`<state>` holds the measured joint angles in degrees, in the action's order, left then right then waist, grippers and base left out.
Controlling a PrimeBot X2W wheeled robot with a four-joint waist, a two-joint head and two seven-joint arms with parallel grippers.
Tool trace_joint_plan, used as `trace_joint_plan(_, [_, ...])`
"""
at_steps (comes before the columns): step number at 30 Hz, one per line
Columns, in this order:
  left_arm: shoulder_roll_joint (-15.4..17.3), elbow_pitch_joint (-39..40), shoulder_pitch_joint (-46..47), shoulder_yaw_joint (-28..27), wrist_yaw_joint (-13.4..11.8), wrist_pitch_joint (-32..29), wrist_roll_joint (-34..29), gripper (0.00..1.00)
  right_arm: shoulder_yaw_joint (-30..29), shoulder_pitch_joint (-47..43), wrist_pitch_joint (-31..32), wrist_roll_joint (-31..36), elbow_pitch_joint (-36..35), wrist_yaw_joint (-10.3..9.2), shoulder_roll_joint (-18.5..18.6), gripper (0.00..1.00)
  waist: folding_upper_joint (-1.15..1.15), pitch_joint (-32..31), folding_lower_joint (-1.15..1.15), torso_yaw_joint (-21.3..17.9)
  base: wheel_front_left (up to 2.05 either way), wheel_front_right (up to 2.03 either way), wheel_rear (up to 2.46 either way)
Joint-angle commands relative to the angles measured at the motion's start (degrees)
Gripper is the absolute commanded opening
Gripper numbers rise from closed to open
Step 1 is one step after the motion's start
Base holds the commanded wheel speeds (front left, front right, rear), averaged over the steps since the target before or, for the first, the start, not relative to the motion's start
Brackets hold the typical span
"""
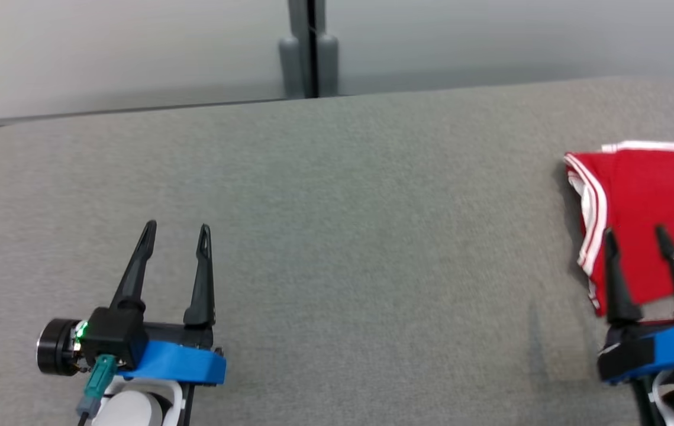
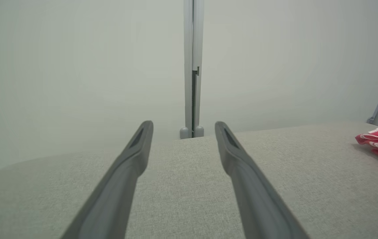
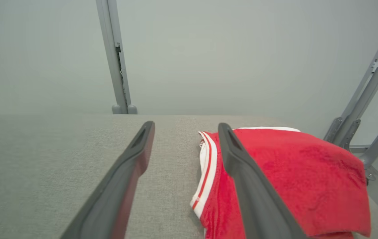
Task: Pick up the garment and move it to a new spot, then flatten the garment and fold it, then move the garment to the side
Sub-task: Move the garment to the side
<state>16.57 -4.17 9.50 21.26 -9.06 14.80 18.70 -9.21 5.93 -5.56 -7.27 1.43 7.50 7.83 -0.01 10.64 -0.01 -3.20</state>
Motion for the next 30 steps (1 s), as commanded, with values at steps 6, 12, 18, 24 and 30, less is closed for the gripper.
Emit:
trace_joint_plan(6, [-0.5,0.6,-2.4,-3.5,-0.1,0.4,0.1,1.00,3.5,-4.3,0.4,-1.9,-2.0,-0.02,-2.8,1.00,0.01,-3.3,0.01,4.0,0.00,0.00,0.00])
trace_joint_plan(12, [-0.9,-0.7,-5.8,-7.1,2.3,0.4,0.1,1.00,4.0,-6.8,1.5,-2.1,-3.3,-0.02,-3.6,1.00,0.01,-5.8,0.01,6.1,0.00,0.00,0.00])
trace_joint_plan(18, [-1.1,-3.7,-9.3,-7.8,4.6,0.4,-0.1,1.00,4.1,-10.5,3.0,-1.8,-5.0,-0.02,-4.0,1.00,0.01,-8.7,0.01,5.9,0.00,0.00,0.00])
trace_joint_plan(24, [-1.2,-6.0,-11.7,-7.2,6.1,0.4,0.1,1.00,3.8,-14.1,3.7,-2.0,-6.1,-0.01,-4.5,1.00,0.01,-11.1,0.01,5.2,0.00,0.00,0.00])
trace_joint_plan(30, [-1.0,-7.5,-13.1,-7.3,6.6,0.4,-0.3,1.00,3.5,-16.3,3.9,-2.2,-7.0,-0.02,-4.8,1.00,0.01,-12.3,0.01,4.5,0.00,0.00,0.00])
